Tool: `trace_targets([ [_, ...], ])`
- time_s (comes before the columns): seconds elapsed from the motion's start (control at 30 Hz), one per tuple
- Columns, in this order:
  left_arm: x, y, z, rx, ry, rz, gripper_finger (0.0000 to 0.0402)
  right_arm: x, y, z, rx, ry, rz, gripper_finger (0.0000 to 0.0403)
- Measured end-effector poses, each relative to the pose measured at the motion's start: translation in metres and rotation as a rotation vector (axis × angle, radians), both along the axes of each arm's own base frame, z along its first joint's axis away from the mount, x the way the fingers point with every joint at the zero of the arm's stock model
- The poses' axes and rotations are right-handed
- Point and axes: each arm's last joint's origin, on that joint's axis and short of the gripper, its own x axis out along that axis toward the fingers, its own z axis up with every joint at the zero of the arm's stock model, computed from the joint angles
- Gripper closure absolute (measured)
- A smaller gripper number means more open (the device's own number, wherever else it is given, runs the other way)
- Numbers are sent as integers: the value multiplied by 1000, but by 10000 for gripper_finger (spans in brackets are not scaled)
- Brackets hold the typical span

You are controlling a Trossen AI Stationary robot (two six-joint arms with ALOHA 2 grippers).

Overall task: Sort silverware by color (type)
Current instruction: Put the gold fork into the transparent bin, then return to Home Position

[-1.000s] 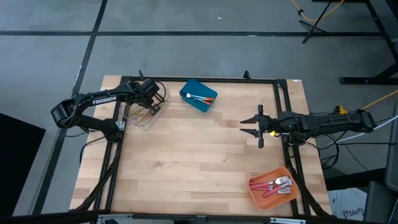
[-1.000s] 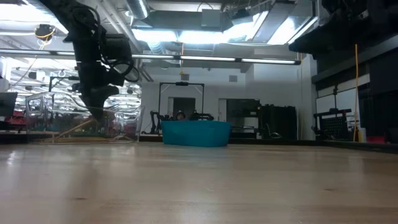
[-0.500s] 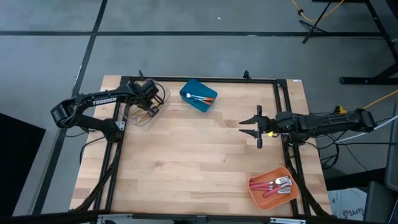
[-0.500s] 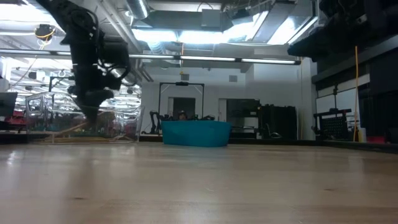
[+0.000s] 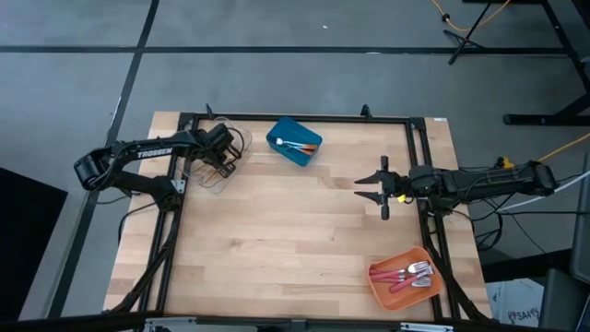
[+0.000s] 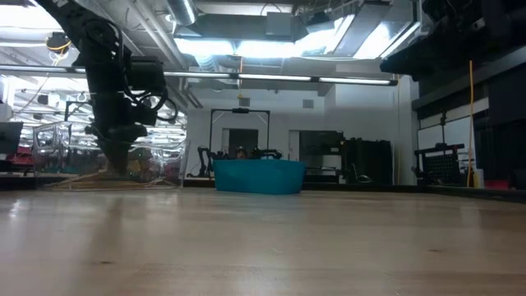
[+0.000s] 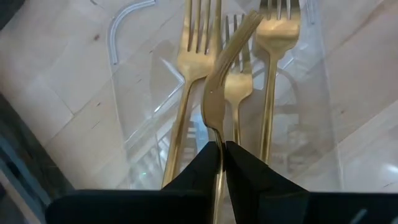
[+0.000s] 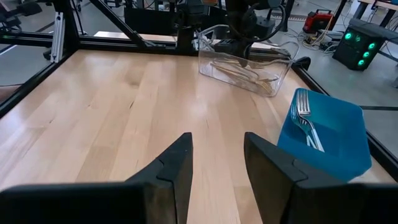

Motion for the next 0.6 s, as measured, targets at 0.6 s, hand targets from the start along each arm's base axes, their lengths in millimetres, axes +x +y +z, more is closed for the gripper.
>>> trace_targets([
  [0.6, 0, 4, 9, 10, -10, 0, 334, -1, 0, -3, -3, 32, 0, 270],
])
